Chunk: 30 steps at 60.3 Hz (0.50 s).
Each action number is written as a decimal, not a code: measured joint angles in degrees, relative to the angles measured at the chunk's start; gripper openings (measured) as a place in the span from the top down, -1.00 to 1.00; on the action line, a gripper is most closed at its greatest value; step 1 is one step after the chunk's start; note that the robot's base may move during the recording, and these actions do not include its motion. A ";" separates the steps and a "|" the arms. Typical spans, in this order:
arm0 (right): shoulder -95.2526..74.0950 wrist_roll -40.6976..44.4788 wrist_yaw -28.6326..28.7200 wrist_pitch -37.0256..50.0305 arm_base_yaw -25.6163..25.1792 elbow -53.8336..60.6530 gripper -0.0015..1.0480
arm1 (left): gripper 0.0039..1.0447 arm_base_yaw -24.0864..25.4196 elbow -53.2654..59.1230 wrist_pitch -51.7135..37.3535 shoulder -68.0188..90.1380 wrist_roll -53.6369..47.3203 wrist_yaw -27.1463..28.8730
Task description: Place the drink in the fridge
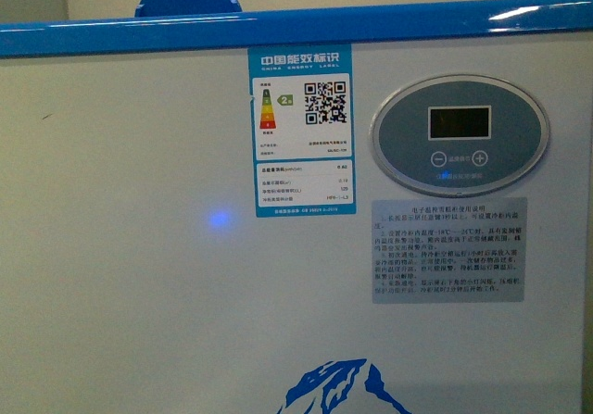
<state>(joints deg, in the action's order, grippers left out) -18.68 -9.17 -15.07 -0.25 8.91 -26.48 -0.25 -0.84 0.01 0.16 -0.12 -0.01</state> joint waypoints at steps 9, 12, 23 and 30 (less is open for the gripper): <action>0.15 1.73 -10.93 1.68 11.30 4.48 0.23 | -0.85 0.00 0.00 0.00 0.00 0.00 0.00; 0.15 1.84 -13.46 1.68 13.42 5.49 0.23 | -0.85 0.00 0.00 0.00 0.00 0.00 0.00; 0.22 3.04 -22.16 4.11 19.85 8.92 0.23 | -0.85 0.00 0.00 0.00 0.00 0.00 0.02; 0.63 3.19 -24.70 4.46 20.59 9.75 0.23 | -0.85 0.00 0.00 0.00 0.00 0.00 0.00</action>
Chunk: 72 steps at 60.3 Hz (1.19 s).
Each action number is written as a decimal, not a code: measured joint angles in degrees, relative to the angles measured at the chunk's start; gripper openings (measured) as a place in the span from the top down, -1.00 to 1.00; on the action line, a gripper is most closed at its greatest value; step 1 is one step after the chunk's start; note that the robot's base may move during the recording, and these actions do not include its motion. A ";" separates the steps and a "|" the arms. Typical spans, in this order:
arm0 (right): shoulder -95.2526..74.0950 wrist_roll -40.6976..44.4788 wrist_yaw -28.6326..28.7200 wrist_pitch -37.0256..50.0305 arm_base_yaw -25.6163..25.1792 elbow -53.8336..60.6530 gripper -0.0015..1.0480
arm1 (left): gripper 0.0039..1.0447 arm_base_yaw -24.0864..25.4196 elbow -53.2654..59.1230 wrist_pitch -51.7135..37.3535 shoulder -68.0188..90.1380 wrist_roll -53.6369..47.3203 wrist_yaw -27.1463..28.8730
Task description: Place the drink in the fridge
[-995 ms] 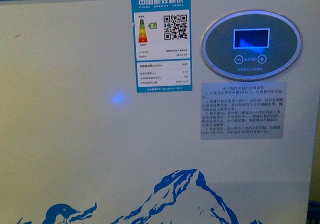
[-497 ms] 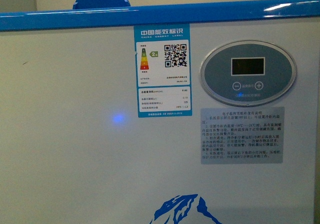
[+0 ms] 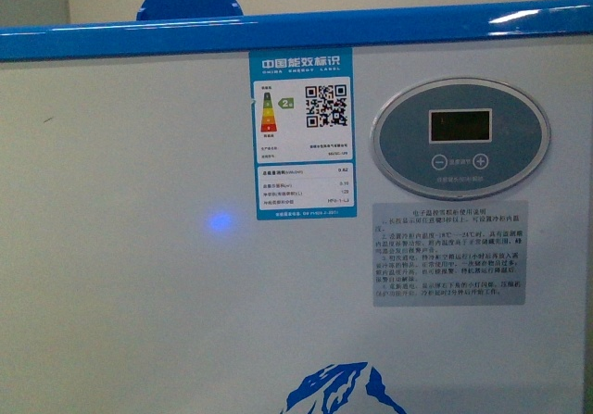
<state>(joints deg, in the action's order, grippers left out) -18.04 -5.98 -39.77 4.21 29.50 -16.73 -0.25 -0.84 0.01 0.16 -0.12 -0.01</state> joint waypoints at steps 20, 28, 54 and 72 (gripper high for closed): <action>0.48 0.04 -1.07 -0.04 0.17 0.87 0.23 | -0.85 0.00 0.00 0.00 0.00 0.00 0.00; 0.57 0.04 -1.14 -0.04 0.20 0.87 0.23 | -0.85 0.00 0.00 0.00 0.00 0.00 0.00; 0.63 0.11 -1.14 -0.04 0.20 1.27 0.23 | -0.85 0.00 0.00 0.00 0.00 0.00 0.00; 0.63 0.22 -1.14 -0.04 0.20 1.27 0.23 | -0.85 0.00 0.00 0.00 0.00 0.00 -0.04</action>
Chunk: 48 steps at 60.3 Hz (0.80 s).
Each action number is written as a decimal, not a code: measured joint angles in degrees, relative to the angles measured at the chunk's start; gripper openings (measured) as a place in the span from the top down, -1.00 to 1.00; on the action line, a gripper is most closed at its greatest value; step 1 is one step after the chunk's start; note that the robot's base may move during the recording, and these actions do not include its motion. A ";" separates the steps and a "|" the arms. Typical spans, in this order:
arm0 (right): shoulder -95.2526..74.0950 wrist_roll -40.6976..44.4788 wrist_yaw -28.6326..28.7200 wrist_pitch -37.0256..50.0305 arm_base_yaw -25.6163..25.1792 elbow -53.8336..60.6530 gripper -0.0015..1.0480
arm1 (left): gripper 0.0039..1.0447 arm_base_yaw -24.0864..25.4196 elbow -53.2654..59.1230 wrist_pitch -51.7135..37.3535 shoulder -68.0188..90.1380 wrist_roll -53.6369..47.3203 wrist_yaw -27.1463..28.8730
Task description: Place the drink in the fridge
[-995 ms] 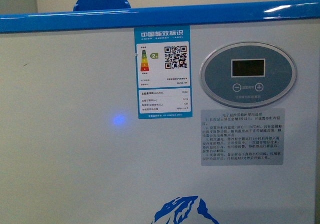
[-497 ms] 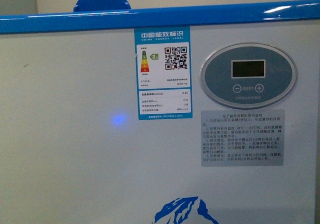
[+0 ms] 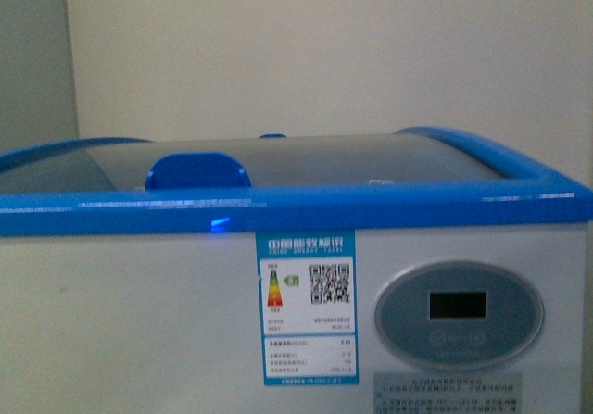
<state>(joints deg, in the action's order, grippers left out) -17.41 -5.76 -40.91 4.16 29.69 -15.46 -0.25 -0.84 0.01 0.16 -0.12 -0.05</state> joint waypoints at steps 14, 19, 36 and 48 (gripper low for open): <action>0.00 0.02 -0.02 0.00 0.00 0.00 0.23 | -0.85 0.00 0.00 0.00 0.00 0.00 0.04; 0.00 0.00 0.00 0.00 0.00 0.00 0.23 | -0.85 0.00 0.00 0.00 0.00 0.00 0.02; 0.00 0.00 0.00 0.00 0.00 -0.04 0.23 | -0.85 0.00 0.00 0.00 0.00 0.00 0.04; 0.00 0.00 -0.02 0.00 0.00 -0.04 0.23 | -0.85 3.23 -2.03 -3.37 9.33 5.92 -2.08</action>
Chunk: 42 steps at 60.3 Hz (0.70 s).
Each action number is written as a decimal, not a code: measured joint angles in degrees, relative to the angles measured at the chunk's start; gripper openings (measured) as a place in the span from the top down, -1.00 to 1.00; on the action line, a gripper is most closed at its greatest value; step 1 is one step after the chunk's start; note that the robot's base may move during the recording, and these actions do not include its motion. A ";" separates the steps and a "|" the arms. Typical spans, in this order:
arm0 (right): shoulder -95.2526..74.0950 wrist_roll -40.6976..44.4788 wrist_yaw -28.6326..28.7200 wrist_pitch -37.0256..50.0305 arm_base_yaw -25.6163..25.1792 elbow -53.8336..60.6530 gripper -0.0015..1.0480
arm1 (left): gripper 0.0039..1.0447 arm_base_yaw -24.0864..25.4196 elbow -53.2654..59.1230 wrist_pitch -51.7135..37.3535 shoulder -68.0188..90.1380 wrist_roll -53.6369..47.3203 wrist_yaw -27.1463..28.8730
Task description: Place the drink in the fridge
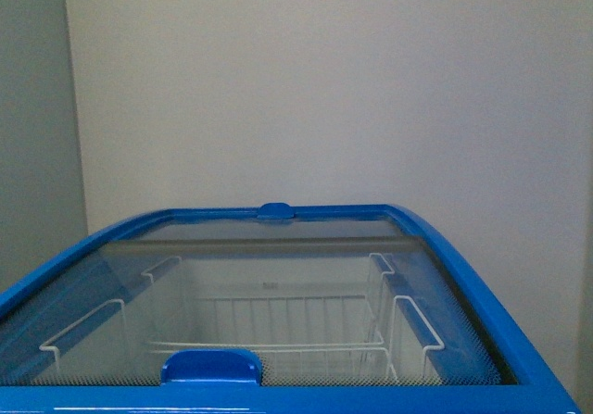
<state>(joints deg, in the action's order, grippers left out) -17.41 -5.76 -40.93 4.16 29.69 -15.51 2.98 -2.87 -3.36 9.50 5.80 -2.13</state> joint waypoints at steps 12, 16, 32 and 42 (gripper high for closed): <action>0.00 0.02 -0.02 0.00 0.04 0.02 0.23 | -0.85 5.86 -12.33 -31.71 39.80 -6.67 -13.55; 0.00 0.02 0.04 0.00 0.04 0.02 0.23 | -0.85 5.86 -15.72 -36.15 48.13 -11.21 -16.68; 0.00 0.02 0.02 0.00 0.04 0.02 0.23 | -0.85 4.35 -27.78 -36.06 68.35 -35.78 -32.83; 0.00 0.02 0.02 0.00 0.04 0.02 0.23 | -0.85 0.24 -35.69 -22.43 73.46 -60.50 -41.99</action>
<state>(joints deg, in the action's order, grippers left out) -17.41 -5.74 -40.91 4.16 29.74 -15.49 3.22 -38.57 -25.78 82.96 -54.70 -44.12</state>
